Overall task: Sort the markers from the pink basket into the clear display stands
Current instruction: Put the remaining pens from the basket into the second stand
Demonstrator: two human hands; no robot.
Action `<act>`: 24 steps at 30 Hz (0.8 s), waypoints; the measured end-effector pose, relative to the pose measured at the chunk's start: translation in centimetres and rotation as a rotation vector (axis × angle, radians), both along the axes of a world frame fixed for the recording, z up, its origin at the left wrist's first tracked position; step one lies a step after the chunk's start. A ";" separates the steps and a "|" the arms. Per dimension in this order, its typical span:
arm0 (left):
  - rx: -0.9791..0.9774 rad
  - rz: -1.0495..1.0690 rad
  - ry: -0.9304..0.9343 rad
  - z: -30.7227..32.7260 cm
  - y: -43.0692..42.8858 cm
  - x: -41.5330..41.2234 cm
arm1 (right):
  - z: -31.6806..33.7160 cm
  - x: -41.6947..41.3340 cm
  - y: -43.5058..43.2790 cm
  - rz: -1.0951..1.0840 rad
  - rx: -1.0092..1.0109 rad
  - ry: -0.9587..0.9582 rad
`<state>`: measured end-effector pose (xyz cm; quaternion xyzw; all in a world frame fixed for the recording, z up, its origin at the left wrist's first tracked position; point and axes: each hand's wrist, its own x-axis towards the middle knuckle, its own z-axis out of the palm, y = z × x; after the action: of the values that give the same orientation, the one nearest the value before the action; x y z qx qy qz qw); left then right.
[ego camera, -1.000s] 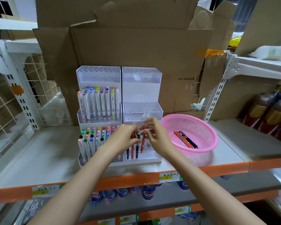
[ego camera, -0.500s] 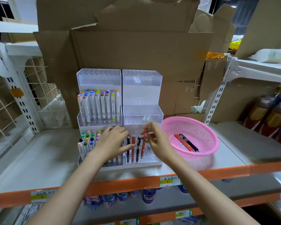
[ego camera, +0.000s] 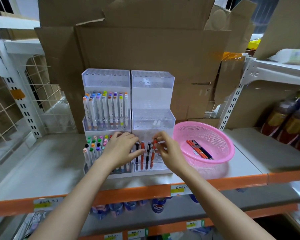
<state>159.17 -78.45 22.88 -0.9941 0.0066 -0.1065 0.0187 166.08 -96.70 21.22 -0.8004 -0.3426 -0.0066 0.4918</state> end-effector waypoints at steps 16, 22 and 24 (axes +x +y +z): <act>-0.021 -0.009 -0.004 -0.2 0.1 0.1 | -0.2 -0.2 -0.1 0.030 -0.072 -0.090; -0.031 -0.011 -0.013 -0.1 0.1 0.0 | -0.4 -0.2 0.1 0.031 -0.050 -0.055; -0.037 -0.010 -0.012 -0.2 0.1 0.0 | -0.6 -0.2 0.1 0.040 -0.037 -0.034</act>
<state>159.18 -78.32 22.70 -0.9936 0.0096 -0.1127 -0.0004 165.87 -96.62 20.62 -0.8022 -0.3669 -0.0043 0.4710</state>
